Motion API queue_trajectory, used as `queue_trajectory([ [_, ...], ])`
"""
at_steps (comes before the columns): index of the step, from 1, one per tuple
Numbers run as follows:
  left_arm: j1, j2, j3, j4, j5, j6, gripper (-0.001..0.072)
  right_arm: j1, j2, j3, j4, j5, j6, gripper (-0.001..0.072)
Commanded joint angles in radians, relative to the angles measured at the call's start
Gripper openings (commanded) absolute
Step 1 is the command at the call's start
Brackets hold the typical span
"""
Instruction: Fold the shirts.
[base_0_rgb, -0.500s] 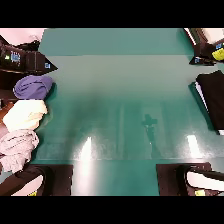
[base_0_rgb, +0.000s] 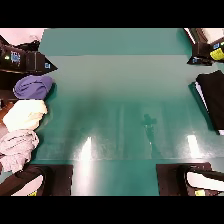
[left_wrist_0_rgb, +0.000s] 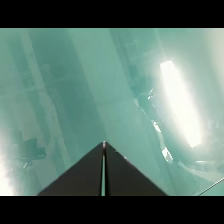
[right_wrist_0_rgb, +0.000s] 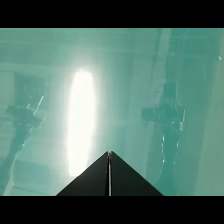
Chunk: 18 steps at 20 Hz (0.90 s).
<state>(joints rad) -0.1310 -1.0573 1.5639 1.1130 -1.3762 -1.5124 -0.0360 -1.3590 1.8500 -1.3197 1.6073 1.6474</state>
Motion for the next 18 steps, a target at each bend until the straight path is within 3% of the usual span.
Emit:
queue_trajectory([
  [1, 0.001, 0.0, 0.0, 0.0, 0.0, 0.0, 0.0033, 0.001, 0.0, 0.001, 0.001, 0.001, 0.0, 0.002],
  [5, 0.001, 0.0, 0.0, 0.003, 0.13, 0.003, 0.0033, 0.001, 0.0, 0.001, 0.001, 0.009, 0.0, 0.002],
  [6, 0.001, 0.0, 0.0, 0.038, 0.15, 0.035, 0.0089, 0.001, 0.0, 0.001, 0.001, 0.009, 0.0, 0.002],
  [7, 0.001, 0.0, 0.0, 0.116, 0.153, 0.069, 0.0425, 0.001, 0.0, 0.001, 0.001, 0.01, 0.0, 0.0021],
  [8, 0.001, -0.004, 0.0, 0.235, 0.151, 0.05, 0.0552, 0.001, 0.0, 0.001, 0.001, 0.013, 0.0, 0.002],
  [10, 0.001, -0.025, -0.009, 0.561, 0.135, -0.034, 0.0557, 0.001, 0.0, 0.001, 0.001, 0.021, 0.0, 0.002],
  [12, 0.001, -0.056, -0.051, 0.777, 0.158, -0.062, 0.0557, 0.001, 0.0, 0.001, 0.002, 0.032, 0.0, 0.002],
  [15, 0.001, -0.142, -0.146, 0.887, 0.253, -0.059, 0.0559, 0.001, 0.0, 0.0, 0.001, 0.045, 0.0, 0.002],
  [16, 0.002, -0.181, -0.166, 0.917, 0.273, -0.059, 0.0592, 0.001, 0.0, 0.0, 0.001, 0.057, 0.0, 0.002],
  [17, 0.019, -0.23, -0.173, 0.923, 0.285, -0.061, 0.0709, 0.001, 0.0, 0.0, 0.001, 0.074, 0.0, 0.002],
  [18, 0.047, -0.274, -0.173, 0.918, 0.285, -0.071, 0.071, 0.001, 0.0, 0.0, 0.0, 0.09, 0.0, 0.002],
])
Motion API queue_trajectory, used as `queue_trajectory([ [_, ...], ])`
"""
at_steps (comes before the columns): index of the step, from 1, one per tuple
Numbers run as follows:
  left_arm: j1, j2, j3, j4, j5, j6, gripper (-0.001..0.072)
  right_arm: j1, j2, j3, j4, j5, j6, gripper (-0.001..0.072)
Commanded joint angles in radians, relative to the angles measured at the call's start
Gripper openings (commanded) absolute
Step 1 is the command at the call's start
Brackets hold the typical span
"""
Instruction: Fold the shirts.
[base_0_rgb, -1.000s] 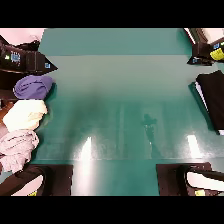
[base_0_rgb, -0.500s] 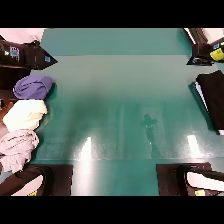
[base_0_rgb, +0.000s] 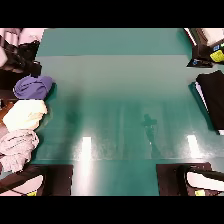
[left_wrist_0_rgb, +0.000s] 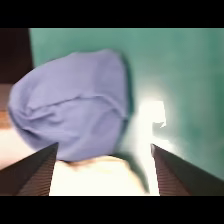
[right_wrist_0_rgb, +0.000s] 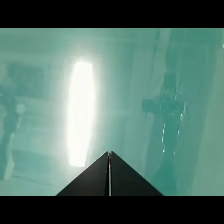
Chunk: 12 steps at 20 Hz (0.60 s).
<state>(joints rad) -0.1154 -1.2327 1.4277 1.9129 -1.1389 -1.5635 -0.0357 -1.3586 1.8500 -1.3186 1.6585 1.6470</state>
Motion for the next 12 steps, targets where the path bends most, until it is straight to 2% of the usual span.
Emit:
queue_trajectory([
  [1, 0.069, -0.144, -0.037, 0.113, 0.049, -0.04, 0.0711, 0.001, 0.0, 0.0, -0.001, 0.054, 0.001, 0.002],
  [4, 0.192, -0.239, -0.037, -0.053, 0.101, -0.048, 0.071, 0.001, -0.001, 0.0, -0.001, 0.064, 0.001, 0.002],
  [7, 0.261, -0.304, -0.037, -0.215, 0.171, 0.043, 0.071, 0.001, -0.001, 0.0, -0.001, 0.063, 0.002, 0.002],
  [12, 0.268, -0.403, -0.038, -0.232, 0.207, 0.071, 0.0709, 0.001, -0.001, 0.0, 0.0, 0.061, 0.002, 0.002],
])
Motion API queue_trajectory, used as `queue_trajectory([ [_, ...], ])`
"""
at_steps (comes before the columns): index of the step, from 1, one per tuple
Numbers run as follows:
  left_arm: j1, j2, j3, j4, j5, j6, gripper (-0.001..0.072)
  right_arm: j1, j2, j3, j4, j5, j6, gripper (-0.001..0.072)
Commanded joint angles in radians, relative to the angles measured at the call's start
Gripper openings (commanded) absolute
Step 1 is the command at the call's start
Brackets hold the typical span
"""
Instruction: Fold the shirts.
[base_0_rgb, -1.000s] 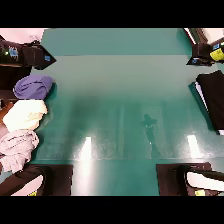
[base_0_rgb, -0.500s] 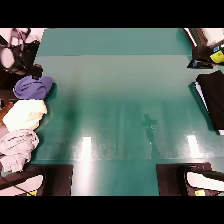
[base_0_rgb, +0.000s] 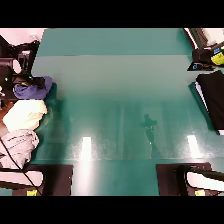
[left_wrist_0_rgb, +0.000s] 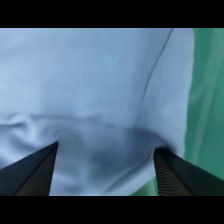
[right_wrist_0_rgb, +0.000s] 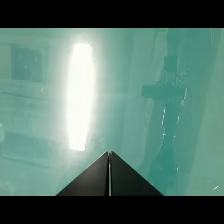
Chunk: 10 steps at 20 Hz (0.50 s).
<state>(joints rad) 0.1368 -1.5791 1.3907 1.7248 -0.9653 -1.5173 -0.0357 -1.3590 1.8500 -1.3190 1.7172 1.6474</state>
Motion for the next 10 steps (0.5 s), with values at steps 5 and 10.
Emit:
queue_trajectory([
  [5, 0.016, -0.064, 0.051, -0.103, -0.022, 0.026, 0.0069, 0.001, 0.0, 0.0, 0.0, -0.016, 0.002, 0.002],
  [10, -0.004, 0.022, 0.245, -0.282, -0.185, 0.103, 0.0032, 0.001, 0.002, 0.002, 0.0, -0.016, 0.001, 0.002],
])
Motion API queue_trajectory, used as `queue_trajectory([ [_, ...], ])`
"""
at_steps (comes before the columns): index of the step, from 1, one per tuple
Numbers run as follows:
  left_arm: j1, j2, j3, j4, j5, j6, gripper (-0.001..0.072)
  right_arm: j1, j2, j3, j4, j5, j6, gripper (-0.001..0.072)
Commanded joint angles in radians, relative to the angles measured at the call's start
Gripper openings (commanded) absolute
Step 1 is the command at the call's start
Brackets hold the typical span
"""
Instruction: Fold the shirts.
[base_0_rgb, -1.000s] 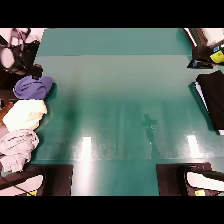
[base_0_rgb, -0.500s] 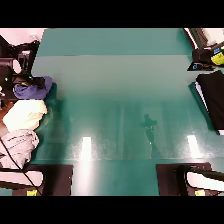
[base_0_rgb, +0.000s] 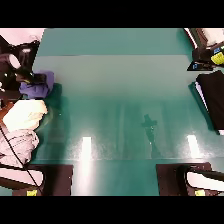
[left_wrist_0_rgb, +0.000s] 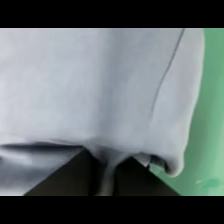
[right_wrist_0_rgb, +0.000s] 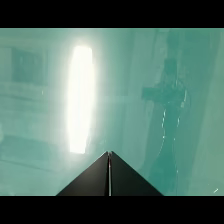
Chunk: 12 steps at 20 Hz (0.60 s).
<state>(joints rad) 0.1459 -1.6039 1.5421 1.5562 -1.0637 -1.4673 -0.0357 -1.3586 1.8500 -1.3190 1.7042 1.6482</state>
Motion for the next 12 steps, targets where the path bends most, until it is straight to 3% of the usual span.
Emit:
queue_trajectory([
  [1, -0.033, 0.089, 0.139, -0.151, -0.117, 0.073, 0.0032, 0.001, 0.003, 0.002, 0.0, -0.004, 0.0, 0.002],
  [5, -0.164, 0.286, 0.283, -0.329, -0.246, 0.126, 0.0032, 0.0, 0.037, 0.002, 0.0, -0.067, -0.008, 0.002],
  [9, -0.332, 0.451, 0.317, -0.514, -0.273, 0.141, 0.0032, 0.0, 0.118, 0.001, 0.0, -0.21, -0.027, 0.002],
  [12, -0.468, 0.475, 0.317, -0.536, -0.329, 0.14, 0.0032, 0.0, 0.178, 0.001, 0.0, -0.262, -0.038, 0.002],
])
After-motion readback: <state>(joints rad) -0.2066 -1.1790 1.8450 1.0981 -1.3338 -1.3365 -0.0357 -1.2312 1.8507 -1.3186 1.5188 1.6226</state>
